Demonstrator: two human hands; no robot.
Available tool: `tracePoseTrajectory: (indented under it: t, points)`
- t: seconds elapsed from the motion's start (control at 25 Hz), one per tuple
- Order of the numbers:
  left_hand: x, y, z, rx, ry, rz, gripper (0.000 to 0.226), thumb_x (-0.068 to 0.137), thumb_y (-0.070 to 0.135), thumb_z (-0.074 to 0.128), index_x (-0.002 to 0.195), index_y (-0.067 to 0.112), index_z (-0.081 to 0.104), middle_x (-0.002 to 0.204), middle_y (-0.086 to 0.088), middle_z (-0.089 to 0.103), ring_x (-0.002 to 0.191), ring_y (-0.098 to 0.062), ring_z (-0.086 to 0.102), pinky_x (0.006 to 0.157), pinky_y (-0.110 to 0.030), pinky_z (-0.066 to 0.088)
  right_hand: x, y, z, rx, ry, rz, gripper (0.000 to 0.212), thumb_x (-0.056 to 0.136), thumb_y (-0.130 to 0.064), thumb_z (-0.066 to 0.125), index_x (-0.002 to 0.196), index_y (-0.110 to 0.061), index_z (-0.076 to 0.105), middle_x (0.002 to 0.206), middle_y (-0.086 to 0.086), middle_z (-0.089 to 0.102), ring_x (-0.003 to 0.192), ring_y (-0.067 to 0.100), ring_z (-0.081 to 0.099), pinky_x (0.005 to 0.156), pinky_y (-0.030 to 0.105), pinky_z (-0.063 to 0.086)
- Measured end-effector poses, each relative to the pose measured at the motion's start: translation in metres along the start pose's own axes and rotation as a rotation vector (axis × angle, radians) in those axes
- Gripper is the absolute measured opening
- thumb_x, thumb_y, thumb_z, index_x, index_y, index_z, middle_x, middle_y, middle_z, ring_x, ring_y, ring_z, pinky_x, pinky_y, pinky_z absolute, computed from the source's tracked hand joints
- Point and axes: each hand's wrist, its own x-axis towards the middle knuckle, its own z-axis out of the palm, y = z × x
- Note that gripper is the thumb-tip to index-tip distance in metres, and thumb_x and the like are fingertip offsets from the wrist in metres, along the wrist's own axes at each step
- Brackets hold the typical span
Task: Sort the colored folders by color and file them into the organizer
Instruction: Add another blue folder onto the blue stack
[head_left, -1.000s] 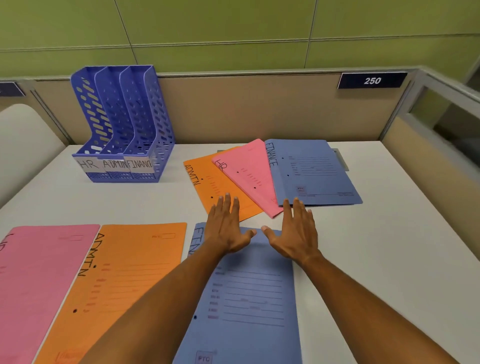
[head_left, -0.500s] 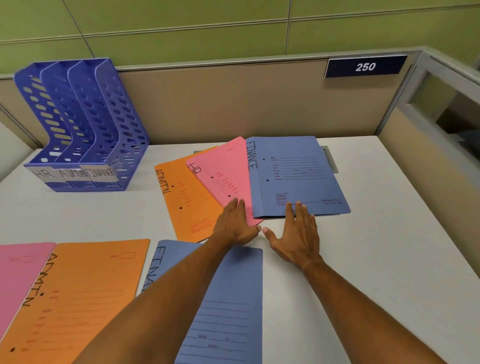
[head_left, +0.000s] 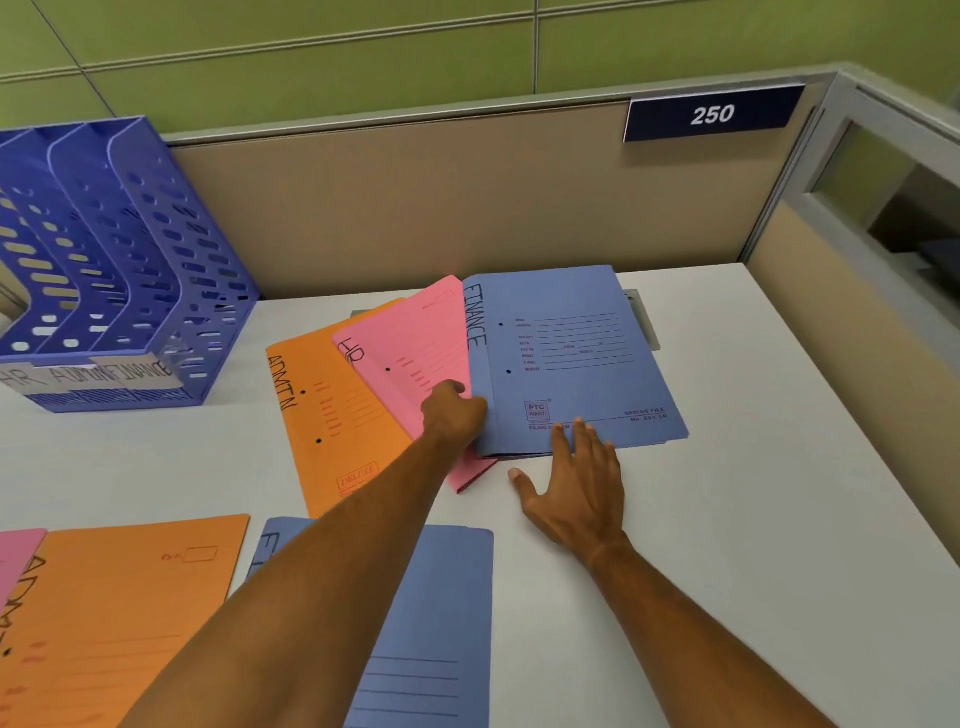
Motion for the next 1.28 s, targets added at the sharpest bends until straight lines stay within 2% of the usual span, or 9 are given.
tracePoseTrajectory:
  t: [0.12,0.28,0.52,0.72,0.84,1.04,1.16,1.24,1.28]
  points:
    - [0.010,0.001,-0.005,-0.096,0.004,-0.048,0.016,0.087,0.020,0.066,0.095,0.007,0.060,0.107,-0.016,0.064,0.084,-0.026,0.060,0.062,-0.031,0.052,-0.002,0.004,-0.003,0.047,0.029,-0.003,0.097,0.073,-0.075,0.019,0.152,-0.020,0.013,0.161,0.007,0.010,0.148,0.026,0.006,0.119,0.041,0.001]
    - [0.005,0.006,-0.006,-0.175,-0.044,-0.080,0.027,0.083,0.016,0.072,0.067,0.012,0.051,0.088,-0.013,0.068,0.075,-0.025,0.064,0.056,-0.032,0.053,-0.010,0.009,-0.007,0.137,0.076,-0.019,0.095,0.074,-0.074,0.024,0.152,-0.019,0.018,0.160,0.007,0.015,0.148,0.025,0.010,0.120,0.040,0.005]
    - [-0.011,0.014,-0.017,-0.265,-0.075,-0.026,0.017,0.082,0.005,0.071,0.077,0.008,0.056,0.095,-0.012,0.070,0.090,-0.027,0.067,0.074,-0.039,0.060,-0.021,0.018,-0.028,0.267,0.147,-0.037,0.087,0.077,-0.068,0.036,0.148,-0.017,0.033,0.156,0.010,0.028,0.145,0.027,0.023,0.118,0.042,0.016]
    - [-0.028,0.023,-0.049,-0.210,-0.028,0.111,0.016,0.081,0.004,0.070,0.072,0.012,0.059,0.085,-0.007,0.067,0.084,-0.023,0.065,0.081,-0.045,0.058,-0.024,0.020,-0.059,0.421,0.337,0.025,0.064,0.088,-0.042,0.058,0.143,-0.011,0.042,0.150,0.011,0.039,0.139,0.029,0.034,0.113,0.042,0.030]
    - [-0.036,0.021,-0.080,-0.163,-0.034,0.195,0.010,0.084,0.006,0.067,0.077,0.009,0.060,0.081,-0.009,0.063,0.078,-0.023,0.060,0.082,-0.046,0.055,-0.021,0.019,-0.080,0.568,0.417,0.114,0.054,0.095,-0.027,0.056,0.143,-0.010,0.040,0.148,0.011,0.042,0.136,0.028,0.039,0.107,0.040,0.038]
    - [-0.051,0.001,-0.138,-0.156,-0.074,0.262,0.007,0.091,0.004,0.059,0.085,0.006,0.061,0.085,-0.011,0.064,0.081,-0.024,0.061,0.080,-0.044,0.054,-0.031,0.004,-0.110,0.786,0.514,0.322,0.044,0.097,-0.023,0.052,0.139,-0.009,0.046,0.137,0.012,0.053,0.123,0.032,0.052,0.095,0.039,0.046]
    - [-0.065,-0.016,-0.171,-0.157,-0.109,0.258,0.005,0.093,0.004,0.057,0.088,0.005,0.059,0.086,-0.011,0.065,0.081,-0.023,0.062,0.069,-0.032,0.052,-0.042,-0.008,-0.110,0.994,0.505,0.337,0.023,0.096,-0.019,0.054,0.113,-0.010,0.066,0.111,0.008,0.068,0.100,0.030,0.062,0.080,0.034,0.049]
    - [-0.074,-0.029,-0.190,-0.172,-0.124,0.255,0.008,0.093,0.004,0.056,0.087,0.006,0.059,0.084,-0.010,0.066,0.080,-0.023,0.062,0.069,-0.032,0.051,-0.052,-0.017,-0.108,1.147,0.474,0.280,0.015,0.093,-0.017,0.058,0.084,-0.014,0.070,0.089,0.003,0.072,0.083,0.028,0.065,0.070,0.035,0.052]
    - [-0.077,-0.036,-0.200,-0.190,-0.136,0.249,0.010,0.094,0.003,0.055,0.086,0.007,0.059,0.084,-0.010,0.067,0.081,-0.024,0.062,0.071,-0.034,0.052,-0.059,-0.022,-0.108,1.224,0.441,0.255,0.015,0.092,-0.016,0.060,0.081,-0.015,0.070,0.088,0.002,0.073,0.081,0.026,0.067,0.069,0.035,0.055]
